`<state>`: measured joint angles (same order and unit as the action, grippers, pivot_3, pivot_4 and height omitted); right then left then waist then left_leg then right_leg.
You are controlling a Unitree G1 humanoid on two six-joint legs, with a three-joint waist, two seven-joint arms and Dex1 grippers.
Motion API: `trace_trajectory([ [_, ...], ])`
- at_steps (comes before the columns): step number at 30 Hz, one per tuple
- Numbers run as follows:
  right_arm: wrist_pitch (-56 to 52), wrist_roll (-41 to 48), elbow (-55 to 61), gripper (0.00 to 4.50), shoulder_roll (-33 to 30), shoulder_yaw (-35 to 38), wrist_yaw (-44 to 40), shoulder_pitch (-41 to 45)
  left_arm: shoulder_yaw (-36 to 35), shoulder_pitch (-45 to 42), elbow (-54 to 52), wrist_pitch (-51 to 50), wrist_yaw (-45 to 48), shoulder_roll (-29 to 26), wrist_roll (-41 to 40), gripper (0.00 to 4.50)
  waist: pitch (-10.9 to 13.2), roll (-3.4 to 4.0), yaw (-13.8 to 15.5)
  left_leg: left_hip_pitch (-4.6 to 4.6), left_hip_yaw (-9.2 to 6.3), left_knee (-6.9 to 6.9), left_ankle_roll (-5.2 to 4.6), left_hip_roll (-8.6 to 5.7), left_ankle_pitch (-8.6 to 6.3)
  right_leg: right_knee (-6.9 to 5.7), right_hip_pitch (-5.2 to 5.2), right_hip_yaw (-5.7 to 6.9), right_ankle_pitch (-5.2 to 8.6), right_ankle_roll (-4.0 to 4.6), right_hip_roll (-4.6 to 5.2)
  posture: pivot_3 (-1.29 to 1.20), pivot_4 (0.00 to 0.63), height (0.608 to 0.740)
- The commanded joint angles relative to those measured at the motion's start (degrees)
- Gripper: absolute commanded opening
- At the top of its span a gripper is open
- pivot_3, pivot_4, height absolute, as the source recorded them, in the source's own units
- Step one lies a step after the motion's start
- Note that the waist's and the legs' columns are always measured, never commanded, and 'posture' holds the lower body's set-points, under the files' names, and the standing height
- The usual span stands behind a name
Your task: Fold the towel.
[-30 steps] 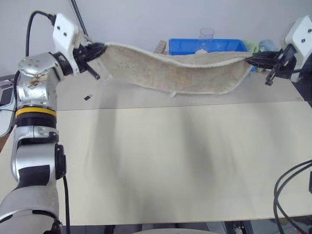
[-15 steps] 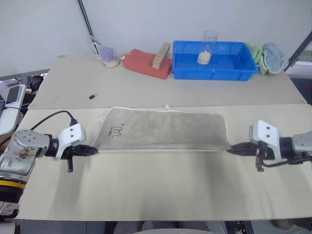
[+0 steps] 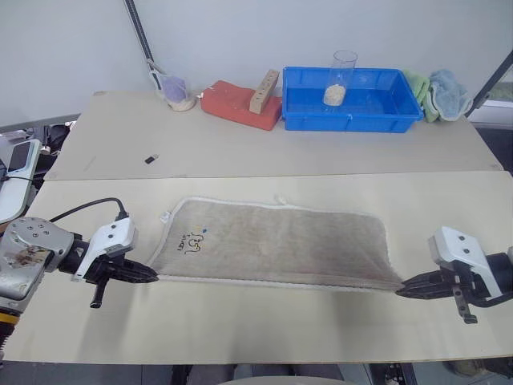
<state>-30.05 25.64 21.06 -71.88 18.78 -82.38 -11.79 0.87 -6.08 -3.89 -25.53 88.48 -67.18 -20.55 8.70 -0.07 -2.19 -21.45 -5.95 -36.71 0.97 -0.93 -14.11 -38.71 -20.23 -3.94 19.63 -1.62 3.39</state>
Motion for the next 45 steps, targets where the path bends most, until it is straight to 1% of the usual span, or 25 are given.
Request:
trace_trajectory([
  [1, 0.3, -0.2, -0.9, 0.02, -1.5, 1.0, -0.6, 1.6, -2.2, 1.5, -3.8, -2.5, 1.0, -2.1, -2.3, 0.0, 0.0, -0.02, 0.0, 0.0, 0.0, 0.0, 0.0, 0.0, 0.0, 0.01, 0.0, 0.0, 0.0, 0.0, 0.0, 0.0, 0.15, 0.74],
  [3, 0.5, -0.4, -1.6, 0.02, -1.6, 0.6, -0.5, 2.3, -2.8, 2.0, -4.9, -3.4, 0.3, -2.0, -3.0, 0.0, 0.0, -0.01, 0.0, -0.01, 0.01, 0.0, 0.0, 0.0, 0.0, 0.04, 0.0, 0.0, 0.0, 0.0, 0.01, 0.0, 0.15, 0.74],
  [5, -1.4, 1.0, -1.6, 0.02, -1.6, 0.0, 0.0, 4.4, -2.9, 0.0, -4.1, -4.7, -0.9, -1.4, -3.5, 0.0, 0.0, -0.02, 0.0, -0.01, 0.01, 0.0, 0.0, 0.01, 0.0, 0.06, 0.01, 0.0, 0.0, 0.0, 0.0, 0.0, 0.15, 0.74],
  [7, -4.3, 3.0, -1.5, 0.02, -1.4, -0.8, 0.8, 7.1, -2.8, -2.1, -3.1, -5.8, -1.2, -1.1, -3.8, 0.0, 0.0, -0.02, 0.1, -0.01, 0.01, 0.0, 0.0, 0.0, 0.0, 0.06, 0.02, 0.0, 0.0, 0.0, 0.01, 0.0, 0.15, 0.74],
  [11, -14.3, 8.5, -2.7, 0.02, -0.8, -3.4, 3.4, 15.0, -0.1, -8.9, 2.4, -5.8, -0.1, -0.4, -2.1, 0.0, 0.0, -0.01, 0.0, -0.05, 0.01, 0.0, 0.01, -0.02, 0.0, 0.11, 0.0, 0.0, 0.0, 0.0, 0.01, 0.0, 0.15, 0.74],
  [15, -20.8, 8.7, -7.6, 0.02, 0.6, -9.7, 7.0, 24.7, 5.1, -18.0, 9.9, -5.1, -0.2, 3.9, 1.4, 0.0, 0.0, 0.02, 0.0, -0.02, 0.02, 0.01, 0.0, -0.05, 0.0, 0.11, 0.02, 0.01, 0.0, 0.0, 0.02, 0.0, 0.15, 0.74],
  [21, -25.6, 7.1, -15.2, 0.02, 5.3, -15.7, 12.5, 35.6, 9.0, -28.3, 19.3, -6.2, -2.0, 10.9, 4.7, 0.0, 0.0, 0.0, -0.1, -0.18, -0.02, -0.08, 0.0, -0.06, 0.01, -0.02, -0.13, 0.03, 0.0, 0.0, 0.01, 0.0, 0.15, 0.74],
  [28, -26.7, 5.2, -22.3, 0.02, 8.8, -17.7, 16.0, 41.5, 9.7, -35.4, 29.7, -4.2, -5.5, 16.3, 8.4, 0.0, 0.0, 0.02, -0.3, -0.24, -0.03, -0.15, 0.0, -0.08, 0.01, -0.22, -0.29, 0.03, 0.0, 0.0, 0.01, 0.0, 0.15, 0.74],
  [32, -25.4, 3.2, -25.7, 0.02, 10.9, -18.7, 18.0, 44.3, 9.1, -39.4, 36.7, -2.6, -9.3, 19.4, 10.7, 0.0, 0.0, 0.02, -0.3, -0.24, -0.05, -0.19, 0.0, -0.08, 0.02, -0.27, -0.3, 0.03, 0.0, 0.0, 0.0, 0.0, 0.15, 0.74],
  [35, -25.5, 1.9, -26.8, 0.02, 12.2, -19.5, 19.1, 45.3, 9.0, -40.5, 38.8, -1.9, -10.3, 20.8, 11.5, 0.0, 0.0, 0.02, -0.4, -0.25, -0.05, -0.18, 0.0, -0.09, 0.02, -0.27, -0.3, 0.03, 0.0, 0.0, 0.01, 0.0, 0.15, 0.74],
  [37, -25.8, 1.7, -27.2, 0.02, 12.8, -19.7, 19.2, 45.8, 8.9, -40.8, 40.1, 0.3, -12.3, 21.8, 12.7, 0.0, 0.0, 0.03, -0.3, -0.25, -0.05, -0.18, 0.0, -0.1, 0.02, -0.28, -0.31, 0.03, 0.0, 0.0, 0.02, 0.0, 0.15, 0.74],
  [39, -24.9, 0.8, -27.0, 0.74, 13.6, -19.7, 20.0, 45.7, 8.5, -41.4, 41.4, 0.7, -13.4, 22.6, 13.2, 0.0, 0.0, 0.03, -0.3, -0.28, -0.06, -0.19, 0.0, -0.1, 0.02, -0.29, -0.35, 0.03, 0.0, 0.0, 0.01, 0.0, 0.15, 0.74],
  [40, -24.5, 0.4, -27.0, 1.05, 14.0, -19.5, 20.6, 45.6, 8.4, -41.5, 42.1, 1.8, -14.3, 22.8, 13.7, 0.3, 0.0, 0.03, -0.4, -0.29, -0.07, -0.19, 0.0, -0.09, 0.02, -0.29, -0.35, 0.03, 0.0, 0.0, 0.01, 0.0, 0.15, 0.74],
  [42, -23.2, -0.5, -26.9, 1.75, 14.4, -19.0, 21.7, 45.3, 8.3, -41.4, 42.7, 3.5, -15.2, 23.0, 14.3, 1.0, 0.0, 0.03, -0.4, -0.28, -0.07, -0.2, 0.0, -0.09, 0.02, -0.3, -0.35, 0.03, 0.0, 0.0, 0.01, 0.0, 0.15, 0.74],
  [45, -20.7, -2.1, -27.3, 2.81, 14.9, -17.5, 24.3, 45.4, 7.5, -41.3, 43.7, 7.2, -17.9, 23.4, 15.1, 2.47, 0.0, 0.03, -0.3, -0.29, -0.07, -0.2, 0.0, -0.1, 0.02, -0.31, -0.37, 0.03, 0.0, 0.0, 0.02, 0.0, 0.15, 0.74],
])
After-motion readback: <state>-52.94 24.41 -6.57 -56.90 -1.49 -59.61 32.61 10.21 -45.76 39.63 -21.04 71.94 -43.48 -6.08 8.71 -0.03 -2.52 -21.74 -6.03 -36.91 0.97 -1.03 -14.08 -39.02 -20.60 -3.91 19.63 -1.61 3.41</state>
